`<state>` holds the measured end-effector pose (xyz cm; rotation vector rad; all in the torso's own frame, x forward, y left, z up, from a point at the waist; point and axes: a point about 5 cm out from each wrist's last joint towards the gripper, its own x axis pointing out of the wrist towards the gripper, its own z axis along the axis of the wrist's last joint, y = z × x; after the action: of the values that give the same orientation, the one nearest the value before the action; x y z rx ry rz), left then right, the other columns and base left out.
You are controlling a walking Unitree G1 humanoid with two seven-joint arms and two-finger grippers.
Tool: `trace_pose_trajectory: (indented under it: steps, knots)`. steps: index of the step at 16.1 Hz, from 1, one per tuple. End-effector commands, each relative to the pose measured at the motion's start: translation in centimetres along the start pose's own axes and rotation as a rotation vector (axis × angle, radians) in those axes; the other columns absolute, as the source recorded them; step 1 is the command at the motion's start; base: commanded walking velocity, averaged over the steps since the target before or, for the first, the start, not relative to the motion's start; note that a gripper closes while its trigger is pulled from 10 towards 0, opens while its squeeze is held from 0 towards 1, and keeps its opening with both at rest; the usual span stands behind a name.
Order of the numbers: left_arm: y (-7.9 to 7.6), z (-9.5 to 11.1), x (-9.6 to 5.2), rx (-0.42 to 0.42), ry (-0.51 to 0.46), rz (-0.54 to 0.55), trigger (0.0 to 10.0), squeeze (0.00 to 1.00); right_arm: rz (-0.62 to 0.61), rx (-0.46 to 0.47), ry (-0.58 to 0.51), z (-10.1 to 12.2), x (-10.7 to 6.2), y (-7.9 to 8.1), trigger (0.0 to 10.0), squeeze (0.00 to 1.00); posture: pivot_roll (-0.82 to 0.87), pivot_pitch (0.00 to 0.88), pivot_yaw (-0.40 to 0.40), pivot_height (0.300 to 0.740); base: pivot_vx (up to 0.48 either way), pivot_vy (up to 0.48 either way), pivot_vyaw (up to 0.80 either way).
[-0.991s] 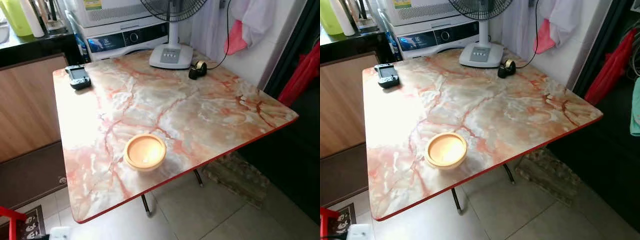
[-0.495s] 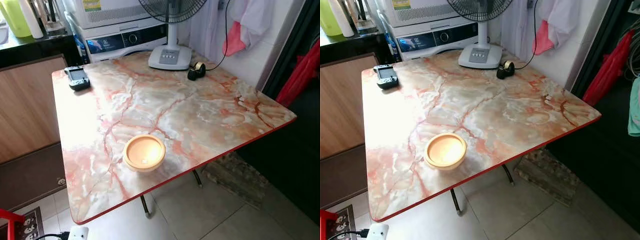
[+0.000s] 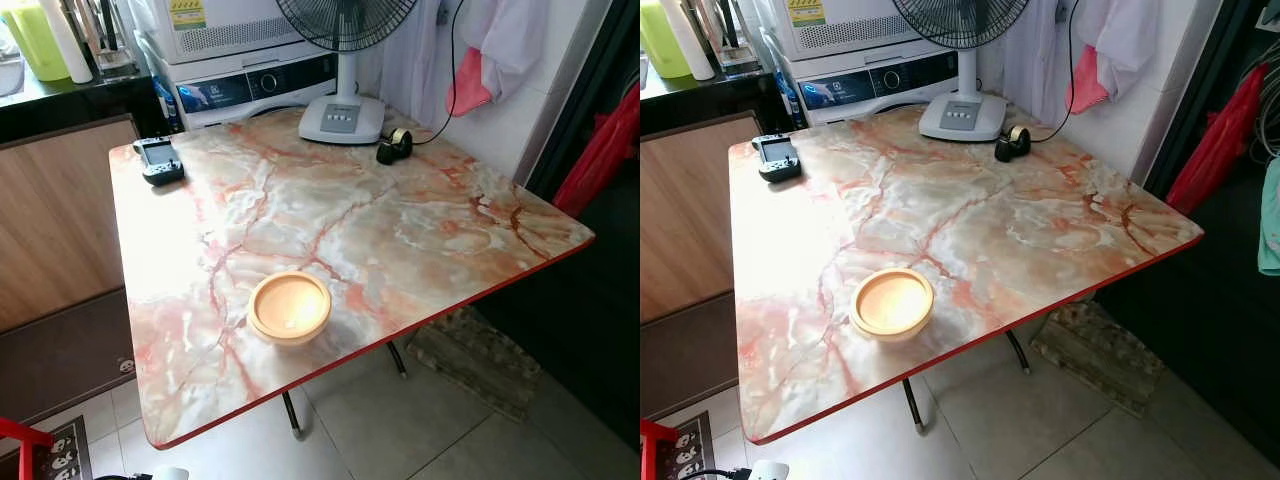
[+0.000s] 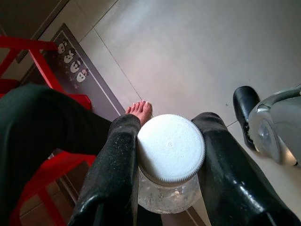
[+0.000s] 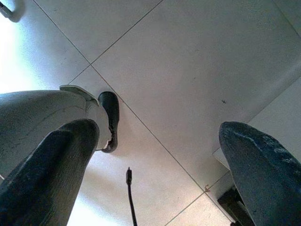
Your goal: Restocking fridge
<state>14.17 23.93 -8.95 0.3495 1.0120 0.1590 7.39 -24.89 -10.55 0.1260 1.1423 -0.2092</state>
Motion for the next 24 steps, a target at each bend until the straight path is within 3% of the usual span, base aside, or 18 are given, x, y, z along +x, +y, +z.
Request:
trace_pose_trajectory:
  steps: [1,17,24]
  knots:
    - [0.1,-0.9,-0.1,-0.005,0.030,-0.010,10.0,0.00,-0.005,0.009,0.000,-0.2,-0.1,-0.3,10.0,0.00,0.01,0.000,0.003,0.740,0.000,0.000,0.00]
    - [0.3,-3.0,-0.5,0.028,0.115,-0.043,10.0,0.00,0.002,-0.013,0.010,-0.4,-0.1,0.0,10.0,0.00,-0.01,0.000,0.020,0.740,-0.274,0.000,0.00]
    - [0.2,-2.0,-0.3,0.032,0.077,-0.043,10.0,0.00,0.000,0.002,0.007,-0.4,-0.1,0.1,10.0,0.00,0.00,0.000,0.024,0.740,-0.291,0.000,0.00]
